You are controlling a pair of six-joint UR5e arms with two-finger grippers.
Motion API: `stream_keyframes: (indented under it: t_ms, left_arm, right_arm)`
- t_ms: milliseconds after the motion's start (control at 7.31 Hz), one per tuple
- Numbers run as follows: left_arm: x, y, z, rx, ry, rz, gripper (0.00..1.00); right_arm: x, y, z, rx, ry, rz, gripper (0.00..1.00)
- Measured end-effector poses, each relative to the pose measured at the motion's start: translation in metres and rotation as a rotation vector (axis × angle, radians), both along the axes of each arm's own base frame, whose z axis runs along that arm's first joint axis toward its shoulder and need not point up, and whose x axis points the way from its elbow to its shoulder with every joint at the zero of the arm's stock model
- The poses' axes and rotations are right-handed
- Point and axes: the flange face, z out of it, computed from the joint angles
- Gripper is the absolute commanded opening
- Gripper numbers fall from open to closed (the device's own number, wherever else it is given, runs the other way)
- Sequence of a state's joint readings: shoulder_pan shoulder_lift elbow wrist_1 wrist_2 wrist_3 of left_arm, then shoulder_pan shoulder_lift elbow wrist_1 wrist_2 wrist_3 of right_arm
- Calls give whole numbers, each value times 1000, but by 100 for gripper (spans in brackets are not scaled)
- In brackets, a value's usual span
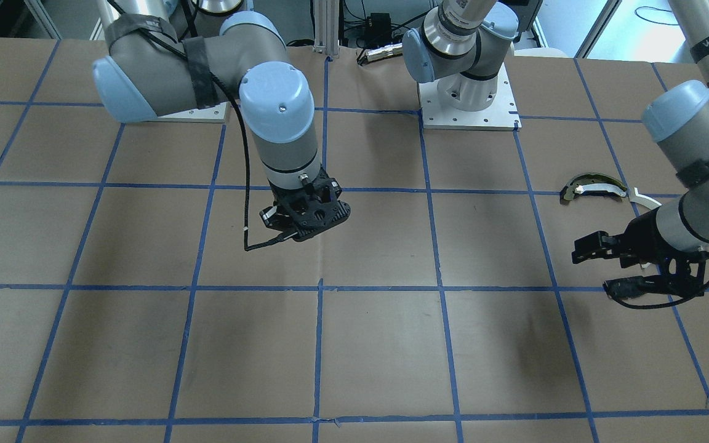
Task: Place bearing gear from tray to pile
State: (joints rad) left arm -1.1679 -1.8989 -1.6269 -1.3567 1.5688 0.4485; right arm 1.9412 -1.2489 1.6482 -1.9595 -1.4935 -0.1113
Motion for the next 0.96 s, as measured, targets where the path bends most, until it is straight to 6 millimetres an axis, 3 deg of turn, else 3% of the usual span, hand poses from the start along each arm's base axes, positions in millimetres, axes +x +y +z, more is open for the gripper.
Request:
stream_keyframes:
  t_ms: [137,411,547,958]
  left_arm:
    - [-34,-5,7,-9,-7,15,100]
    - [-87,-7,11,-13,-17,26,100]
    - [-110,-7,9,-9,-23,30,100]
    - [-160,-7,-5,10,-23,-9,100]
  right_arm:
    - [12,3,-14,6,0,4,20]
    - [22,6,-28,2,-2,13,87]
    - [25,5,-31,-7,-6,14,100]
    - [25,-6,-15,-65,-32,16,100]
